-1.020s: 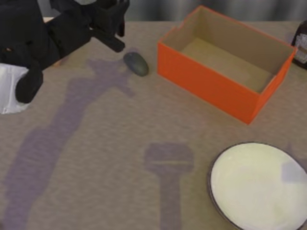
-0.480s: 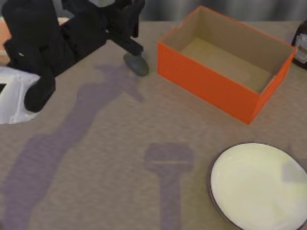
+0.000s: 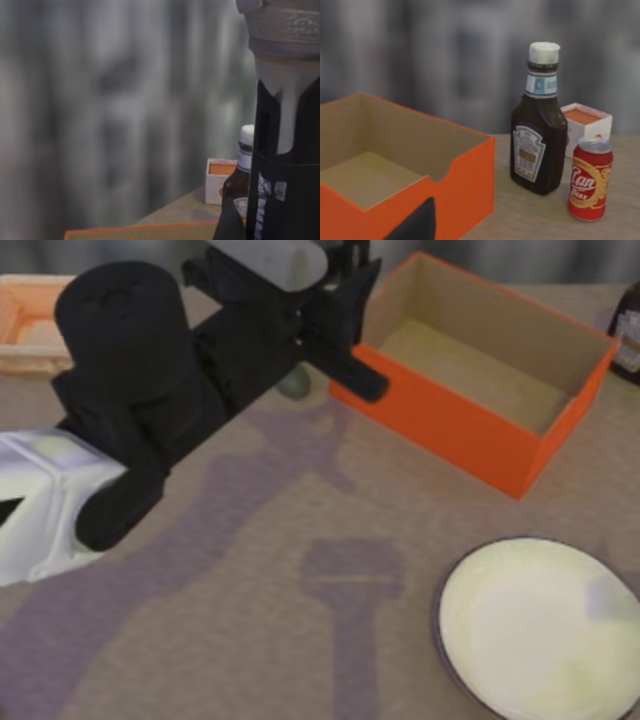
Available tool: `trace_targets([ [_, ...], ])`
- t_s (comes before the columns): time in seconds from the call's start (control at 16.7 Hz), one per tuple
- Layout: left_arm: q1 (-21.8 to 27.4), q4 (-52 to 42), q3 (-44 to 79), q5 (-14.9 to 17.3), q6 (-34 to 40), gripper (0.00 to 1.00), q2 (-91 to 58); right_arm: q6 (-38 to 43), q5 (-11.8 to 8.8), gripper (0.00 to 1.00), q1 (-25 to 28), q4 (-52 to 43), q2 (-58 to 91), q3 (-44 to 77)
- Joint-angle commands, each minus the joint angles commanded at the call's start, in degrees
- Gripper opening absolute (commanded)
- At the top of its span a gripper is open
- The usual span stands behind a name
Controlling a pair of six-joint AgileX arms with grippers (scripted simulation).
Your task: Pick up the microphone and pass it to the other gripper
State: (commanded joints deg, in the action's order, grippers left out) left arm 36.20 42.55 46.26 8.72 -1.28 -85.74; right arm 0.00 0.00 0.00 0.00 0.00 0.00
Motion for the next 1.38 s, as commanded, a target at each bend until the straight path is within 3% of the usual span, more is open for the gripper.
trace_targets([
  [0.72, 0.0, 0.0, 0.0, 0.0, 0.0, 0.00, 0.0, 0.0, -0.3, 1.00, 0.5, 0.4, 0.8, 0.6],
  [0.96, 0.0, 0.0, 0.0, 0.0, 0.0, 0.00, 0.0, -0.3, -2.7, 1.00, 5.3, 4.2, 9.5, 6.5],
  [1.38, 0.0, 0.0, 0.0, 0.0, 0.0, 0.00, 0.0, -0.4, -9.4, 1.00, 19.1, 17.2, 41.3, 25.5],
])
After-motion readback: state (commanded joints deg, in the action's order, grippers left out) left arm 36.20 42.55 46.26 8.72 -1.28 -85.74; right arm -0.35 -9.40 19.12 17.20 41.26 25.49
